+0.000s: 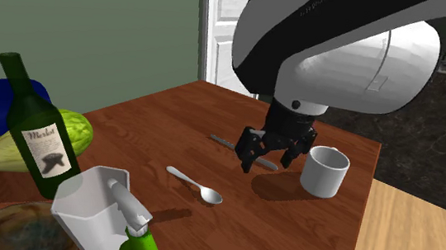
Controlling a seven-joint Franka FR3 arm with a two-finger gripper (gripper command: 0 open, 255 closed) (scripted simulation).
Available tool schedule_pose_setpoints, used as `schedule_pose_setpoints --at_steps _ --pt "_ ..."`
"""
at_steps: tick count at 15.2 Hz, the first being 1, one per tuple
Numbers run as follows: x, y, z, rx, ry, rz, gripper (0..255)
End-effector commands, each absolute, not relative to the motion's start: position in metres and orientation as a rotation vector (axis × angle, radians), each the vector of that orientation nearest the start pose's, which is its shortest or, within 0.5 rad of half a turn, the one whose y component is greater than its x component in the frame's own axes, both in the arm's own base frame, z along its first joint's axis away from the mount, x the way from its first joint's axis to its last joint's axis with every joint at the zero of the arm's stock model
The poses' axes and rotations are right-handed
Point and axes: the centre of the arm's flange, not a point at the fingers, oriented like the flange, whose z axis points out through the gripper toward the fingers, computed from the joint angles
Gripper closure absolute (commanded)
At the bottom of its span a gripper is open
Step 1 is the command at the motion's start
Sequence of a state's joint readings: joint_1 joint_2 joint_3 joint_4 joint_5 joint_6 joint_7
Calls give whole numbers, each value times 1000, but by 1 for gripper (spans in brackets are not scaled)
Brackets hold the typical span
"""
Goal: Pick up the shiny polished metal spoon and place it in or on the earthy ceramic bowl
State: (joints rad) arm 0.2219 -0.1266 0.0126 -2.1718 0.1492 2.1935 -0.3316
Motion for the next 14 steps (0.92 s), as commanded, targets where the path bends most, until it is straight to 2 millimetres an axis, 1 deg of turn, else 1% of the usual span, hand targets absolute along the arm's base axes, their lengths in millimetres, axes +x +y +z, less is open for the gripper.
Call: schedule_pose_setpoints --at_steps 1,8,14 --pt "520 150 450 -2895 -796 -233 0" --pt "554 220 407 -2782 -1019 -231 0" --pt "573 285 373 -2673 -1201 -227 0"
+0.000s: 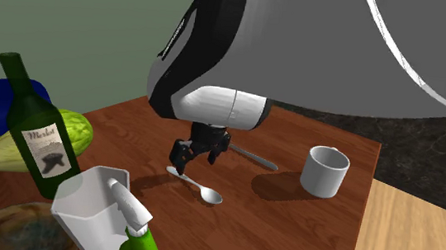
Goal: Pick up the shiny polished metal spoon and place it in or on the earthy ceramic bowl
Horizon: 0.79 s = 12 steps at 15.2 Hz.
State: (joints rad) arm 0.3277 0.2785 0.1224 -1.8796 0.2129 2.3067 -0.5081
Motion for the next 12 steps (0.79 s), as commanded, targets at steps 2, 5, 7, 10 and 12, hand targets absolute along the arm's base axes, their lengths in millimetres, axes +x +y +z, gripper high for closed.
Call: schedule_pose_setpoints --at_steps 2,5,7,10,12 --pt "574 289 367 -2669 -1206 -227 0" --pt "574 293 351 -2669 -1206 -227 0" --pt "575 295 341 -2669 -1206 -227 0" --pt "575 297 333 -2669 -1206 -227 0" --pt "575 297 333 -2669 -1206 -227 0"
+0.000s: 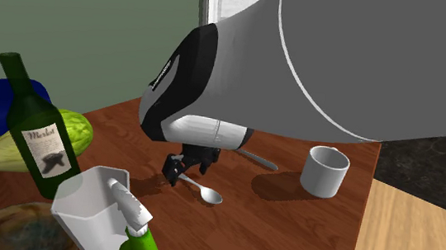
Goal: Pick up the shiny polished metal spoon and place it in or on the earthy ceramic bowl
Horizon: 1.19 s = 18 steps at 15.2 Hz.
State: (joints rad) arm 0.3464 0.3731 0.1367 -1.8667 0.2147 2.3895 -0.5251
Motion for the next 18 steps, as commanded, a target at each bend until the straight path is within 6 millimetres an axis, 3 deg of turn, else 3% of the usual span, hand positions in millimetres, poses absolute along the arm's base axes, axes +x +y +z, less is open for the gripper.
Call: schedule_pose_setpoints --at_steps 1,4,5,14,18 --pt "575 297 333 -2669 -1206 -227 0" --pt "575 297 333 -2669 -1206 -227 0" --pt "575 297 333 -2669 -1206 -227 255" --pt "575 297 333 -2669 -1206 -227 255" --pt "575 297 354 -2669 -1206 -227 255"
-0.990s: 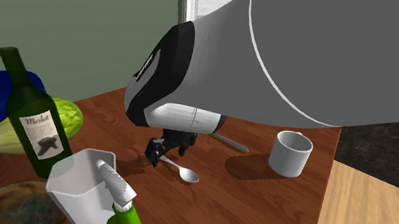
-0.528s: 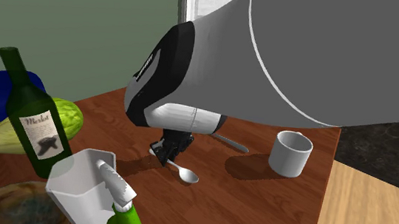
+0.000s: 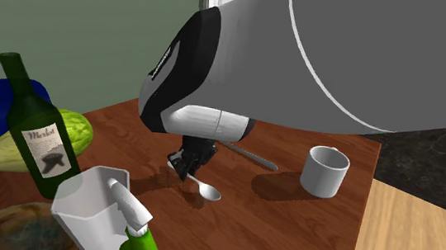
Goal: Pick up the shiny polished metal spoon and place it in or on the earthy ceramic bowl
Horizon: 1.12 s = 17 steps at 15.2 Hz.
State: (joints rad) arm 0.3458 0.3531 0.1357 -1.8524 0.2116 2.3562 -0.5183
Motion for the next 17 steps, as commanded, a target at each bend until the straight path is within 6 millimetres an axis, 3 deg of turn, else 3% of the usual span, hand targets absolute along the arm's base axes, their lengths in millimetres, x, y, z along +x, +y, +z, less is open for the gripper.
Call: schedule_pose_setpoints --at_steps 1,17 --pt "575 297 359 -2669 -1206 -227 255" --pt "575 297 444 -2669 -1206 -227 255"
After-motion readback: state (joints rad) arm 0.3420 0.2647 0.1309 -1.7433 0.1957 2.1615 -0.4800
